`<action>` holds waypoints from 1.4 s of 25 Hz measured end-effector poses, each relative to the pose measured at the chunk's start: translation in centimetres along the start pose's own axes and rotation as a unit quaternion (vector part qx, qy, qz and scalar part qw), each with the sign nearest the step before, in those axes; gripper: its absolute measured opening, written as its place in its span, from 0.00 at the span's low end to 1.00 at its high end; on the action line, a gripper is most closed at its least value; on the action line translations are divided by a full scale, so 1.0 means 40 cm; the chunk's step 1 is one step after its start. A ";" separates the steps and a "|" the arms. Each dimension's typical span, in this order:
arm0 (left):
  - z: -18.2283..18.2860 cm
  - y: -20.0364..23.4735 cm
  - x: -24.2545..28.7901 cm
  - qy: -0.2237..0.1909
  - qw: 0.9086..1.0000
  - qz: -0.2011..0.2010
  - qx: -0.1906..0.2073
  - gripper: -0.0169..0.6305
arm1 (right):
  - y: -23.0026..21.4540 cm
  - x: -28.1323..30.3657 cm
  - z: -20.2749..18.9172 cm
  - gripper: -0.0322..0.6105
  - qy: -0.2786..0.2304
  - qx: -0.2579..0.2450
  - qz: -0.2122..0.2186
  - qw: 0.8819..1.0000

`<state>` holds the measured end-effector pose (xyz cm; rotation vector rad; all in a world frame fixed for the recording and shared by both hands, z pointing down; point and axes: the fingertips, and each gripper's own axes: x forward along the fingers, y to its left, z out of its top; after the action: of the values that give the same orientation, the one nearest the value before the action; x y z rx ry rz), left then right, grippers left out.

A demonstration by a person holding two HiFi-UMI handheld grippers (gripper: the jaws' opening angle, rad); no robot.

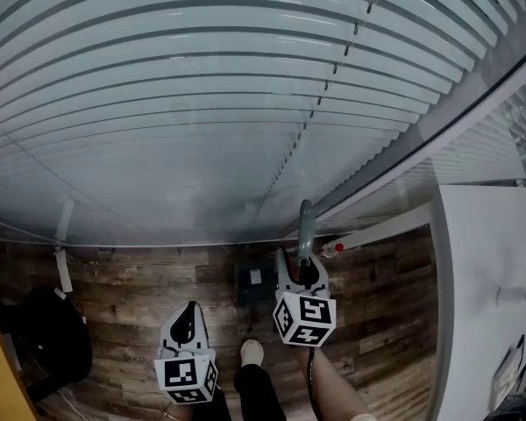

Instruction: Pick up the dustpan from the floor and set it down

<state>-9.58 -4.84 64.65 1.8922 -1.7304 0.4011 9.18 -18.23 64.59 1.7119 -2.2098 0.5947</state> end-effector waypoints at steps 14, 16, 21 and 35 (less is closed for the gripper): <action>-0.019 0.015 0.002 0.001 1.000 0.017 -0.003 0.03 | -0.028 0.033 -0.015 0.22 -0.001 -0.002 -0.007 1.000; -0.015 0.023 0.000 0.000 1.000 0.019 -0.004 0.03 | -0.019 0.035 -0.015 0.22 0.003 -0.009 -0.009 1.000; 0.004 0.021 -0.008 -0.002 1.000 0.016 -0.002 0.03 | -0.002 0.030 -0.017 0.21 0.013 -0.016 -0.008 1.000; 0.090 0.004 -0.038 -0.027 0.999 0.003 0.018 0.03 | 0.020 -0.054 0.008 0.21 0.014 -0.004 -0.009 1.000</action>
<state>-10.42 -5.65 60.95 1.9394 -1.7758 0.3894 8.97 -16.39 63.19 1.7074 -2.1718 0.6020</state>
